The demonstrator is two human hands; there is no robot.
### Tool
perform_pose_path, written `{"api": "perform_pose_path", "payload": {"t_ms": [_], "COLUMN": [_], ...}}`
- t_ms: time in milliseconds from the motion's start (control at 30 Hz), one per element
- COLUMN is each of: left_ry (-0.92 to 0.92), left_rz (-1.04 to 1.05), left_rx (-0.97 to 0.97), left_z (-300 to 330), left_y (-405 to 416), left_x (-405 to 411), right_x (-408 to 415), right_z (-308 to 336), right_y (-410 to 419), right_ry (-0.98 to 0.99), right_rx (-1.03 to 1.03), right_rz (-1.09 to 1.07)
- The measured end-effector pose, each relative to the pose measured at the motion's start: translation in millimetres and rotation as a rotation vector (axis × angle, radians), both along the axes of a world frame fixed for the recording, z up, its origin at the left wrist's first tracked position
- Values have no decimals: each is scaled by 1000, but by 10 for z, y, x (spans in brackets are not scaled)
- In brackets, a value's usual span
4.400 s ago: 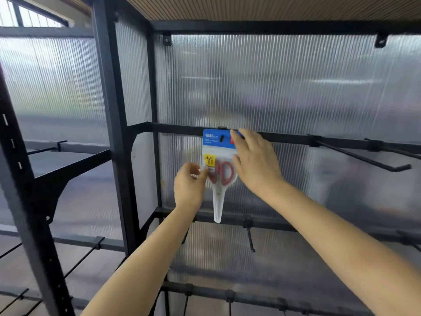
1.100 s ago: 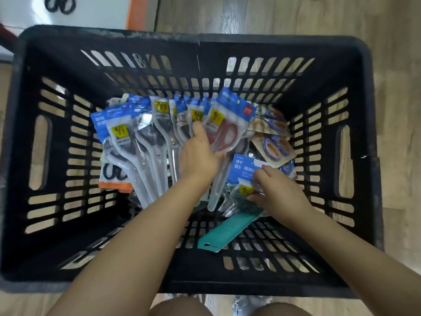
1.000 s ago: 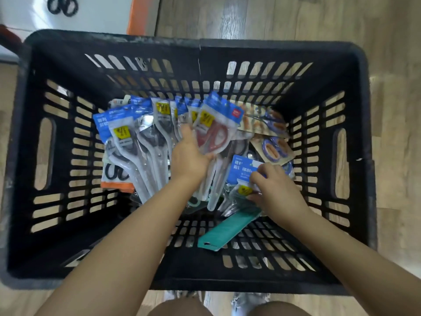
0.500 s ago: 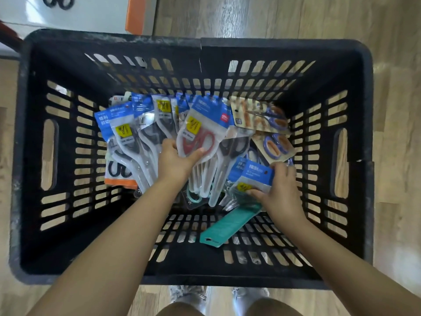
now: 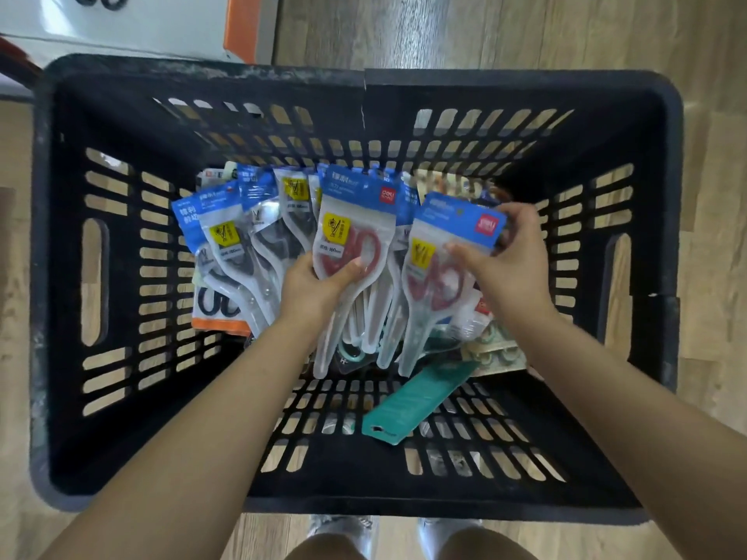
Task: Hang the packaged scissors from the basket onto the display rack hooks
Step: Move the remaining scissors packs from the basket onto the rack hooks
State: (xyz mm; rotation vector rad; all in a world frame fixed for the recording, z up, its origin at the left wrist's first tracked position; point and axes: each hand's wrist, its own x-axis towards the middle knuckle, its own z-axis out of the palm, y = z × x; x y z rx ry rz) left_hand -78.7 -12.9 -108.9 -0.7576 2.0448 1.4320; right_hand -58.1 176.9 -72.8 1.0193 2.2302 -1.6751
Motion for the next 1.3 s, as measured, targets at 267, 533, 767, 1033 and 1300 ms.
{"api": "perform_pose_path", "payload": {"t_ms": [267, 533, 767, 1033, 1300], "left_ry": [-57, 23, -72, 15, 298], "left_rz": [-14, -2, 151, 253, 443], "left_rx": [27, 45, 173, 290, 294], "left_z": [-65, 8, 594, 2124, 4340], "left_y": [-84, -108, -177, -295, -693], "left_x": [-124, -103, -118, -357, -518], "right_x": [-130, -85, -158, -620, -1192], "right_z": [-431, -465, 200, 1958, 4259], "right_y": [-49, -58, -79, -285, -807], "right_ry": [-205, -267, -154, 9, 246], "right_rx": [-176, -140, -211, -276, -316], "right_rz": [-25, 81, 5, 41, 309]}}
